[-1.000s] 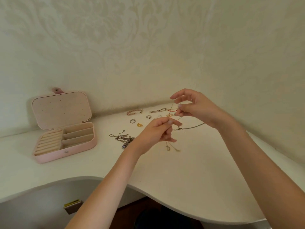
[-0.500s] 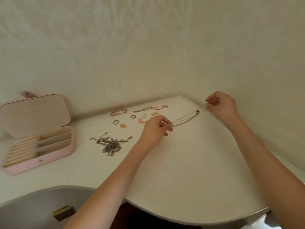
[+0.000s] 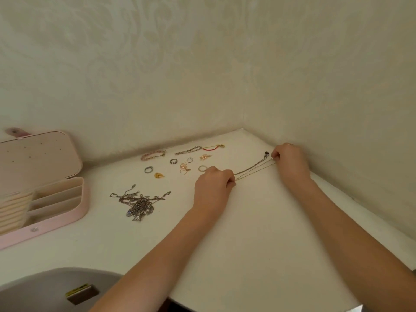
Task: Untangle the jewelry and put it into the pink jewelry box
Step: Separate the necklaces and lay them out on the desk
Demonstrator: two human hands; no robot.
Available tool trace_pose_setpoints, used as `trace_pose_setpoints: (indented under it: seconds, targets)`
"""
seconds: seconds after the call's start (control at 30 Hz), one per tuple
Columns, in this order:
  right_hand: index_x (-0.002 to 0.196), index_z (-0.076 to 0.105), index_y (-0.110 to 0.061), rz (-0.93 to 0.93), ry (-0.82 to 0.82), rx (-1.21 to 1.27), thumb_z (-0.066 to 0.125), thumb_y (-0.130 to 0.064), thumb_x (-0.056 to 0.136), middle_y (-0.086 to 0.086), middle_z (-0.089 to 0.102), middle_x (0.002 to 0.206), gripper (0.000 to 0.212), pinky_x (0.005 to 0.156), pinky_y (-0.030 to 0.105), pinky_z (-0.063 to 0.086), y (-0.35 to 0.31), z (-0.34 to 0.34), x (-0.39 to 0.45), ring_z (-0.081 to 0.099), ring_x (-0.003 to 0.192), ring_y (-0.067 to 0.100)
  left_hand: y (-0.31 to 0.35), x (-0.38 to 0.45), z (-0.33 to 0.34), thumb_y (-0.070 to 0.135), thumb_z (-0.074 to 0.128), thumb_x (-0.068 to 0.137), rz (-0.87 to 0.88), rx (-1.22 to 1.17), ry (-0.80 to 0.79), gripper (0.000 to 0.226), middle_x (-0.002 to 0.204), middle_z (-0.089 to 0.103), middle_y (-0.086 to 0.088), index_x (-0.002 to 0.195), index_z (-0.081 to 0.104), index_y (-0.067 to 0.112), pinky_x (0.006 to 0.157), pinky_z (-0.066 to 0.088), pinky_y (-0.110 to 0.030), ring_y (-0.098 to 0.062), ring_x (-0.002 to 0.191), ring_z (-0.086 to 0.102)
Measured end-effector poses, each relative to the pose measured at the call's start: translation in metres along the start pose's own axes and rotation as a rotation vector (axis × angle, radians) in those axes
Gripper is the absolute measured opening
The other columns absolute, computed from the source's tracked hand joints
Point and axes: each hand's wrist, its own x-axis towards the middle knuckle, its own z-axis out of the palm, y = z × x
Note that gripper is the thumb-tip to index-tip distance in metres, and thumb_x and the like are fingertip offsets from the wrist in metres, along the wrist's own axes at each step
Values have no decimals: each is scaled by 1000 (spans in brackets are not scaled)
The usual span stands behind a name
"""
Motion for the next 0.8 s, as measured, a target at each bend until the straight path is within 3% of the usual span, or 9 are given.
trace_pose_setpoints:
  seconds: [0.17,0.3,0.4,0.5,0.63,0.73,0.8]
  targets:
    - [104,66,-9,53,-1,-215,45,6,85,14,63,109,32,76,33,46,-8,2,-8,59,99,33,-2,-1,4,7,46,92,118,44,-27,30,111,65,-3,112,67,15,78,38,-30,-21,110,46]
    - [112,64,-6,62,10,-208,42,4,88,16,62,113,33,79,37,48,-12,1,-17,57,105,34,-8,-8,-1,-2,45,90,131,40,-31,42,135,53,0,124,60,17,93,34,-31,-21,127,37]
    - [117,63,-7,14,60,-90,41,4,87,14,61,117,38,83,38,46,-26,-5,-28,54,110,32,-15,-18,-14,-14,38,80,120,3,40,59,130,56,-1,127,57,16,93,35,-30,-21,125,40]
    - [117,64,-13,-103,43,62,42,3,86,8,61,122,41,87,36,43,-62,-9,-51,51,116,27,-32,-36,-35,-19,40,74,53,-34,160,57,121,61,-6,115,64,12,94,37,-33,-24,121,47]
    - [115,65,-18,-435,-138,248,44,-1,88,3,63,121,39,97,35,40,-134,-3,-89,49,118,22,-84,-64,-65,-20,51,65,-34,59,302,49,109,66,-12,102,68,6,89,45,-40,-34,109,55]
    - [130,55,-17,-669,-390,223,41,-3,92,5,54,134,42,101,41,38,-187,13,-108,45,125,25,-119,-80,-82,-2,53,82,-237,190,170,42,127,57,-11,123,57,6,99,37,-41,-32,122,44]
    - [136,47,-16,-707,-531,178,44,-11,95,5,48,141,41,102,43,38,-212,28,-112,42,128,25,-133,-91,-86,19,50,93,-292,192,114,43,135,50,-12,134,46,6,103,33,-38,-30,127,39]
